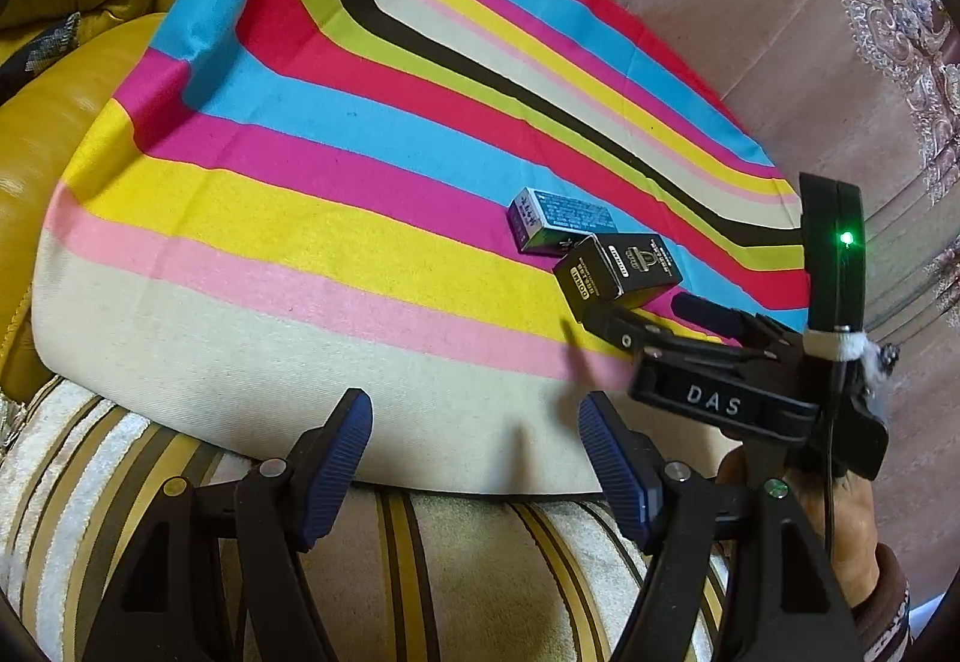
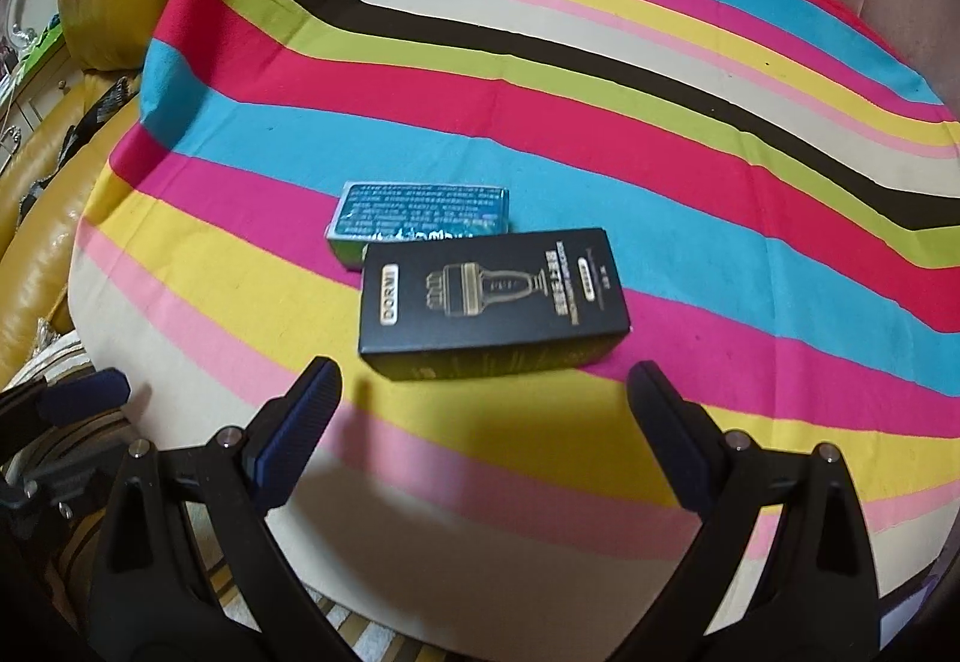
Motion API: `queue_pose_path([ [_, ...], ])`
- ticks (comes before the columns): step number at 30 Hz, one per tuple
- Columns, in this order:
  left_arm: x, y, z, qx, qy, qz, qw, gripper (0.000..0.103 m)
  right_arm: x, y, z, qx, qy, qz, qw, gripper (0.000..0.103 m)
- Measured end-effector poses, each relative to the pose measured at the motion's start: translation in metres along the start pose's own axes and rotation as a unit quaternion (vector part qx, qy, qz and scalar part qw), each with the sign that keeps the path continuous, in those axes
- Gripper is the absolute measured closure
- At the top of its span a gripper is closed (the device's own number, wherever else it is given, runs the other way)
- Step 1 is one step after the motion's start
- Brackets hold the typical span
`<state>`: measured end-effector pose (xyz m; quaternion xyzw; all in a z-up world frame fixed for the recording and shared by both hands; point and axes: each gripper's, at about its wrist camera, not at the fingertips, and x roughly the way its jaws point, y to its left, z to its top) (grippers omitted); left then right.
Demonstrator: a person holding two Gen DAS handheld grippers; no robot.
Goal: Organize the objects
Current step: 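Grasp the black DORMI box with the right gripper while the left grasps the blue box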
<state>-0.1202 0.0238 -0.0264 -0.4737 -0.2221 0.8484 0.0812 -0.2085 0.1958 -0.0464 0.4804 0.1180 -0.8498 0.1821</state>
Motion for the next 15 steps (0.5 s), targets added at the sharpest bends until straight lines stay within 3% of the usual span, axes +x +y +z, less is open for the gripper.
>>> queue_pose_path([
  [15, 0.0078, 0.001, 0.0036, -0.002, 0.016, 0.016, 0.9997, 0.03, 0.0103, -0.0064, 0.0115, 0.009, -0.012, 0.013, 1.0, 0.006],
])
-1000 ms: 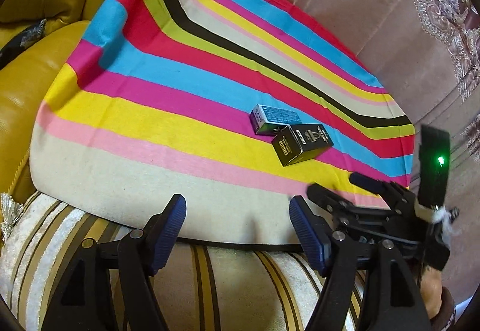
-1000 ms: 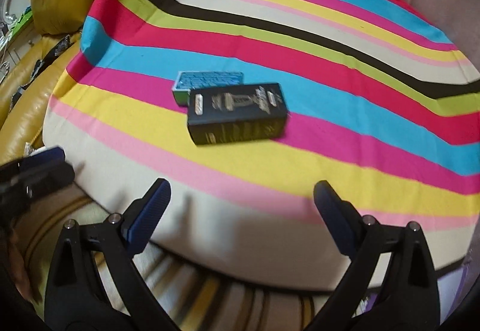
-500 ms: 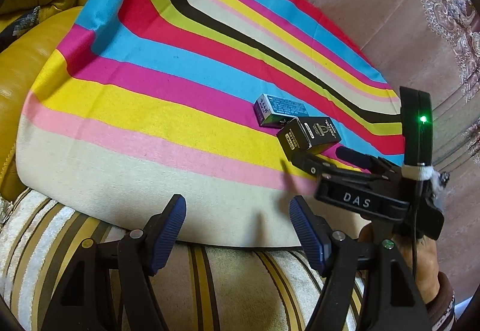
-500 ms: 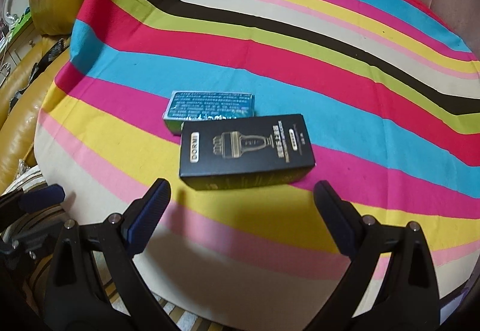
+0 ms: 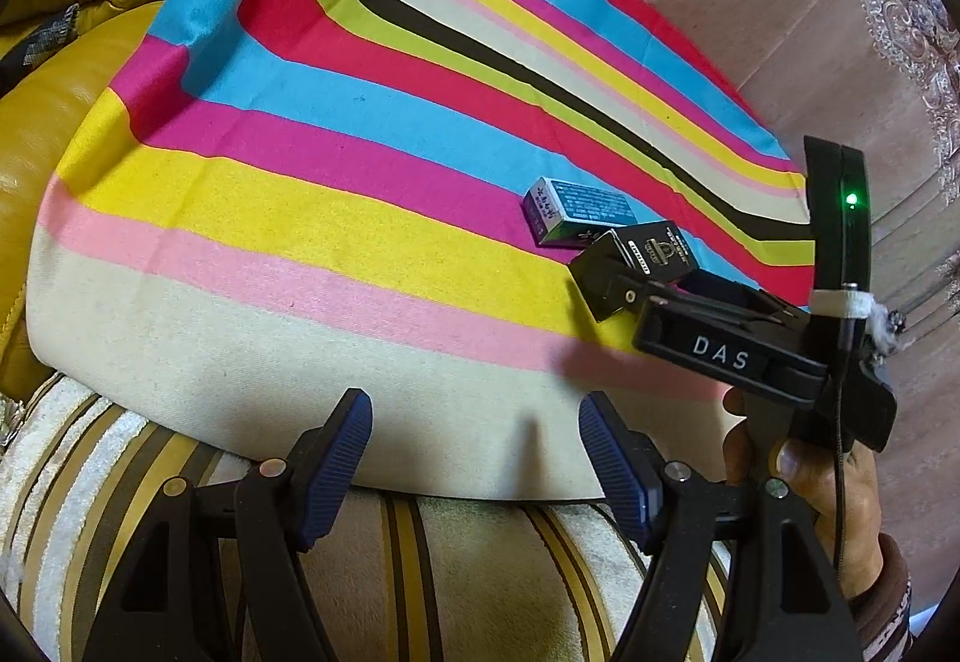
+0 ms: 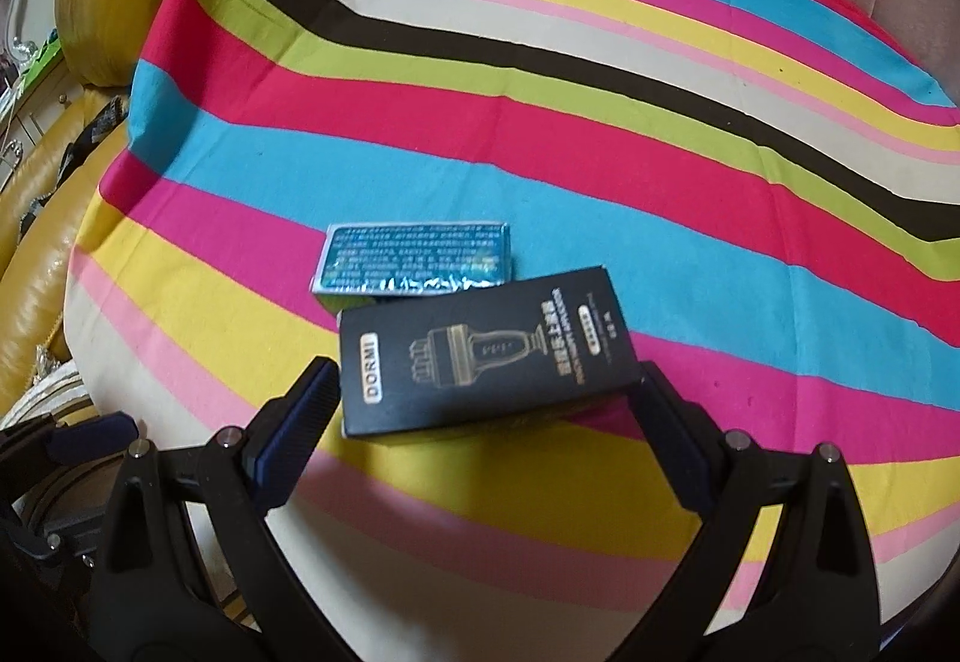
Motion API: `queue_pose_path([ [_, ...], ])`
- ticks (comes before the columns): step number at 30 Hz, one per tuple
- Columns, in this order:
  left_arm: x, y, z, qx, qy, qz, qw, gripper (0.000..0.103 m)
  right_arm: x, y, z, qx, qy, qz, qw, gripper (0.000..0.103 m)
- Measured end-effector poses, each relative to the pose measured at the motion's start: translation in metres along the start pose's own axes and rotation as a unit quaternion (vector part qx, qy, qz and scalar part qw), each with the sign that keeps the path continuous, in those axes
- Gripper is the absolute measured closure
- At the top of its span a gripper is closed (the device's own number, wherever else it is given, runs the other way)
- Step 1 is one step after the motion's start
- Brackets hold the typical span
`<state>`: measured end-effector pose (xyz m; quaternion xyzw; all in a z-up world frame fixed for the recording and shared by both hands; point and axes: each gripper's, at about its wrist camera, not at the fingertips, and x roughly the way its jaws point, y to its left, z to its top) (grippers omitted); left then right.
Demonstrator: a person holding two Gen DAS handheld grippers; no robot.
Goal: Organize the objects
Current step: 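Grasp the black DORMI box with the right gripper while the left grasps the blue box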
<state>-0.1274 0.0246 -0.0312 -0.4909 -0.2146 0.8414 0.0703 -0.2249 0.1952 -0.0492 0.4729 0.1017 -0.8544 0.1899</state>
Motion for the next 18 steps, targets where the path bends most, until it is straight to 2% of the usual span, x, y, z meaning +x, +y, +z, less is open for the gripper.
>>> queue_pose_path([
  [2, 0.002, -0.001, 0.002, 0.002, 0.004, 0.003, 1.0, 0.03, -0.001, -0.001, 0.0, 0.003, -0.004, 0.003, 1.0, 0.007],
  [5, 0.003, -0.003, 0.006, 0.004, 0.008, 0.001, 1.0, 0.03, -0.001, -0.001, 0.001, 0.002, -0.007, 0.005, 1.0, 0.014],
  [9, 0.006, -0.011, 0.016, 0.022, 0.01, 0.01, 0.9997, 0.029, -0.002, -0.004, -0.001, 0.007, -0.012, 0.007, 1.0, 0.014],
  [18, 0.024, -0.035, 0.037, 0.079, 0.03, 0.049, 0.9952, 0.028, -0.01, -0.029, -0.012, 0.051, -0.007, -0.029, 0.998, 0.014],
])
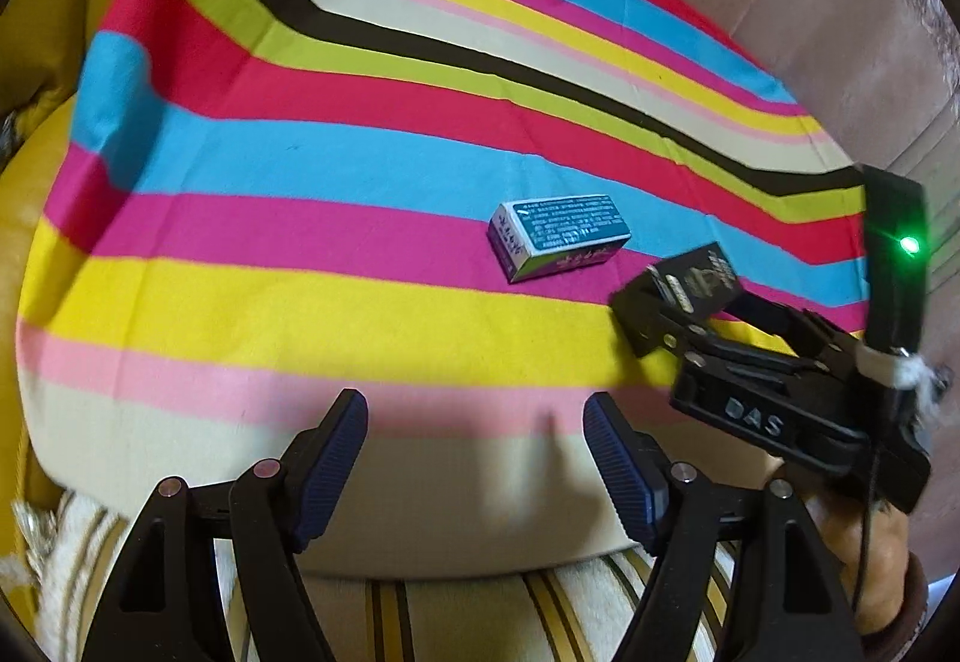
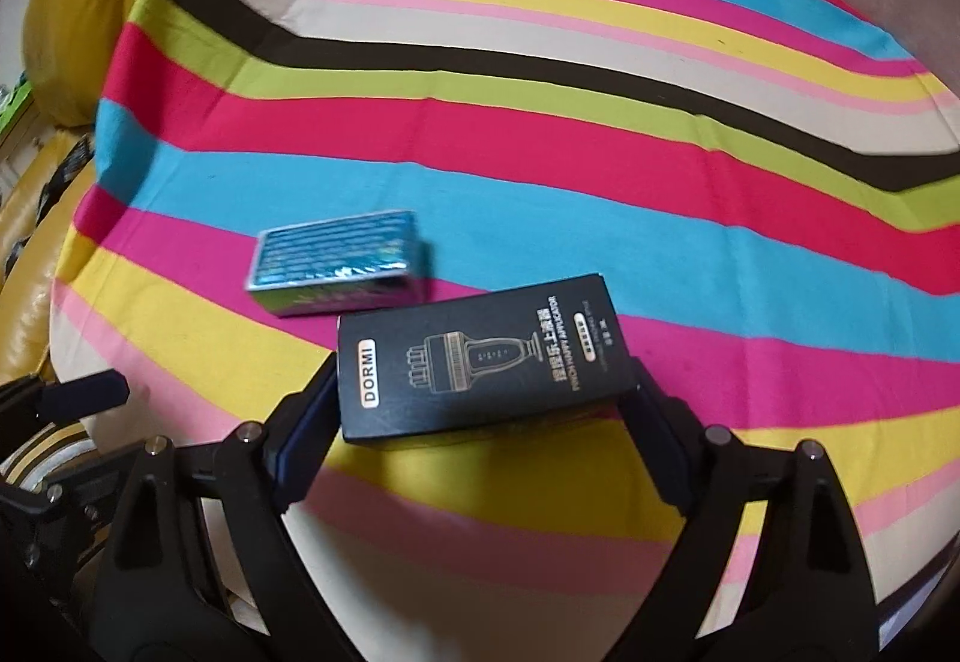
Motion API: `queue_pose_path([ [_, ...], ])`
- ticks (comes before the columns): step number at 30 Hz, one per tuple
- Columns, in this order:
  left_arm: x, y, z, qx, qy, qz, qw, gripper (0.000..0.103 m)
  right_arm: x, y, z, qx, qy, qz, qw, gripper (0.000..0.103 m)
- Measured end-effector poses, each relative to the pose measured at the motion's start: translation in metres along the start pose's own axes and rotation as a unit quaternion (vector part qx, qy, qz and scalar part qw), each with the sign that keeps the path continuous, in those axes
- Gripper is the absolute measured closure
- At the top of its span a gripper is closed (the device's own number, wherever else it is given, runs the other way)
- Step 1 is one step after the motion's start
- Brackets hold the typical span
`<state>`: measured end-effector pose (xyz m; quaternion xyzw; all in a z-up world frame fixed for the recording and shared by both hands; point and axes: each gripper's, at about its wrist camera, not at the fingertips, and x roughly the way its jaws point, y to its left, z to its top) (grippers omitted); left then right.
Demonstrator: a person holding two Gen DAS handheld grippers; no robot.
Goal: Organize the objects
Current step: 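Grasp the black DORMI box with the right gripper while the left grasps the blue box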
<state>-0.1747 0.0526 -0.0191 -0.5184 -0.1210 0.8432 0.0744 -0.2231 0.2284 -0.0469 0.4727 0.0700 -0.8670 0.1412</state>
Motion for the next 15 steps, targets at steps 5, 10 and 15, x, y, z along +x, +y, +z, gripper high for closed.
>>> queue_pose_path([
  [5, 0.011, -0.006, 0.019, -0.021, 0.012, -0.003, 0.9997, 0.027, -0.006, -0.016, -0.007, 0.033, -0.004, -0.033, 0.999, 0.014],
  [10, 0.023, -0.025, 0.035, -0.069, -0.004, -0.007, 0.9976, 0.019, -0.011, -0.04, -0.013, 0.086, -0.009, -0.053, 0.995, 0.014],
  [15, 0.035, -0.043, 0.045, -0.086, -0.019, 0.009, 0.9961, 0.019, -0.021, -0.063, -0.022, 0.139, -0.023, -0.076, 0.987, 0.014],
])
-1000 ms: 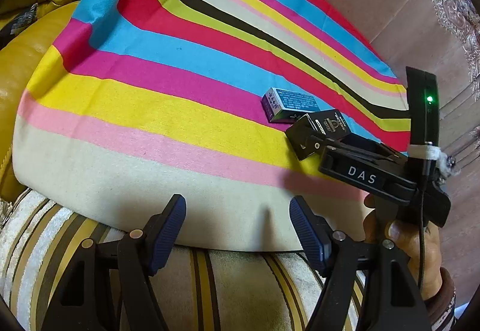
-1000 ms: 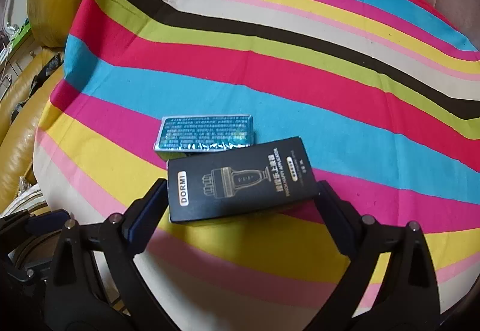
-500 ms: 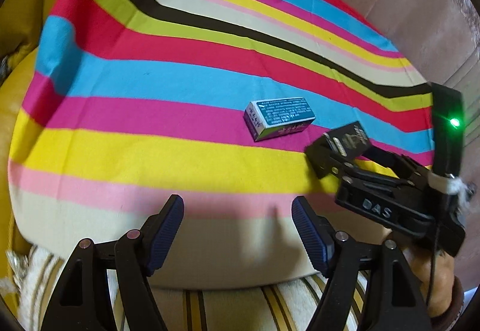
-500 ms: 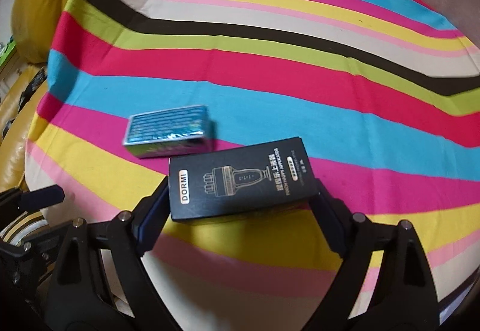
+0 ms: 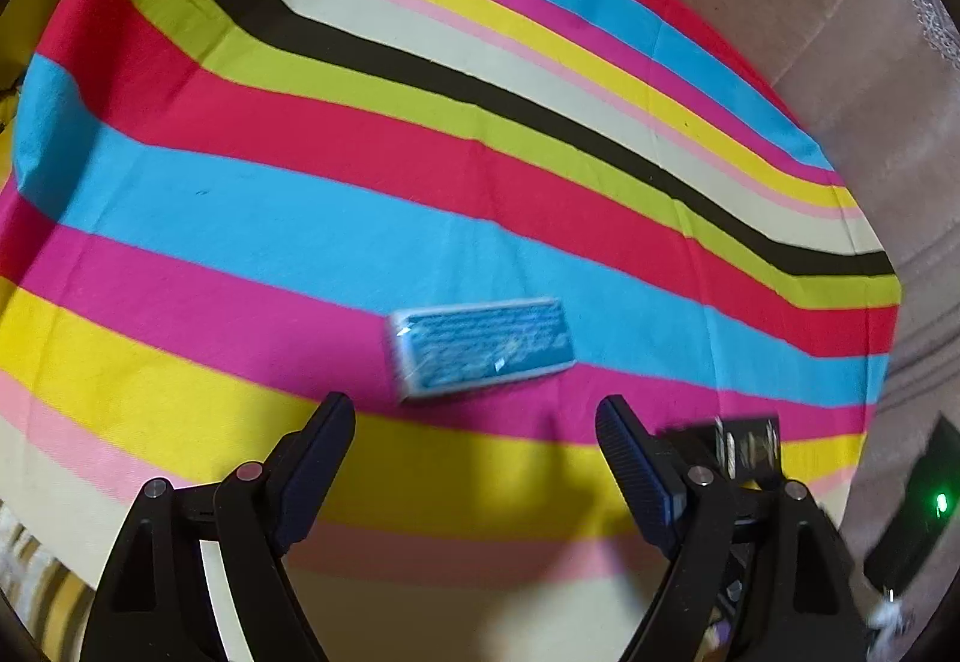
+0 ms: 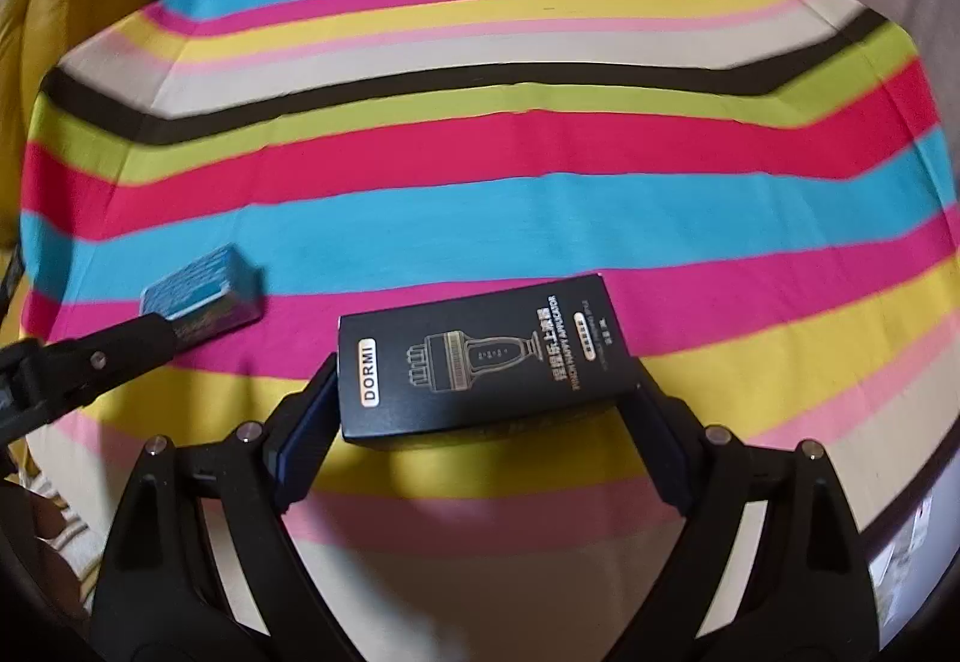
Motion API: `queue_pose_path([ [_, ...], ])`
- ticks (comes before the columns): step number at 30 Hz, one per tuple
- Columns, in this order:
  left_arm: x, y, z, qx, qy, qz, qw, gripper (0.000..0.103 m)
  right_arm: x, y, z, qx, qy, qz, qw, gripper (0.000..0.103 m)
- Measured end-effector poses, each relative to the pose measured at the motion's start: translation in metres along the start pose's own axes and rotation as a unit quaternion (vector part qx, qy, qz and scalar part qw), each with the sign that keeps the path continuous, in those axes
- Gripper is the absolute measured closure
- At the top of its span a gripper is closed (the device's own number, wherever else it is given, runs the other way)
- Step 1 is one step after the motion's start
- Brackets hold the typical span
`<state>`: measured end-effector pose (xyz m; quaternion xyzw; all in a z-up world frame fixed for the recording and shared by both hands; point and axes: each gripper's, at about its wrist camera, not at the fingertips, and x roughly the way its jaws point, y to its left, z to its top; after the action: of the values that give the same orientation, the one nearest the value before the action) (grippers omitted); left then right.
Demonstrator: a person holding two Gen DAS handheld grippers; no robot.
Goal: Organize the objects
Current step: 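Grasp the black DORMI box with the right gripper while the left grasps the blue box, then carry both boxes into the purple-rimmed box and open both grippers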
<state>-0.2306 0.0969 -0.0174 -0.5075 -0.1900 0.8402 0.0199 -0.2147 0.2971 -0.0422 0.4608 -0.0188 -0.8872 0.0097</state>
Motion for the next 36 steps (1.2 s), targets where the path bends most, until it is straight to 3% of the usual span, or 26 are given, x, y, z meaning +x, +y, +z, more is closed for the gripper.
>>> queue_pose_path([
  [6, 0.018, -0.018, 0.007, -0.018, -0.01, 0.055, 0.9983, 0.019, -0.006, -0.022, 0.0, 0.044, -0.015, -0.015, 0.999, 0.014],
  [10, 0.03, -0.028, 0.007, 0.002, -0.009, 0.102, 0.9947, 0.022, -0.007, -0.028, -0.002, 0.058, -0.016, -0.017, 0.998, 0.014],
  [11, 0.03, -0.03, 0.007, 0.01, -0.011, 0.105, 0.9943, 0.026, -0.009, -0.03, -0.003, 0.06, -0.016, -0.018, 0.998, 0.014],
  [14, 0.028, -0.033, 0.003, 0.028, -0.012, 0.11, 0.9934, 0.028, -0.012, -0.035, -0.005, 0.062, -0.018, -0.019, 0.998, 0.014],
  [24, -0.008, -0.04, -0.025, 0.083, -0.042, 0.096, 0.991, 0.028, -0.026, -0.036, -0.012, 0.062, -0.019, -0.03, 0.997, 0.014],
  [36, -0.043, -0.082, -0.074, 0.132, -0.055, 0.025, 0.9895, 0.028, -0.074, -0.058, -0.047, 0.074, -0.023, -0.058, 0.995, 0.014],
])
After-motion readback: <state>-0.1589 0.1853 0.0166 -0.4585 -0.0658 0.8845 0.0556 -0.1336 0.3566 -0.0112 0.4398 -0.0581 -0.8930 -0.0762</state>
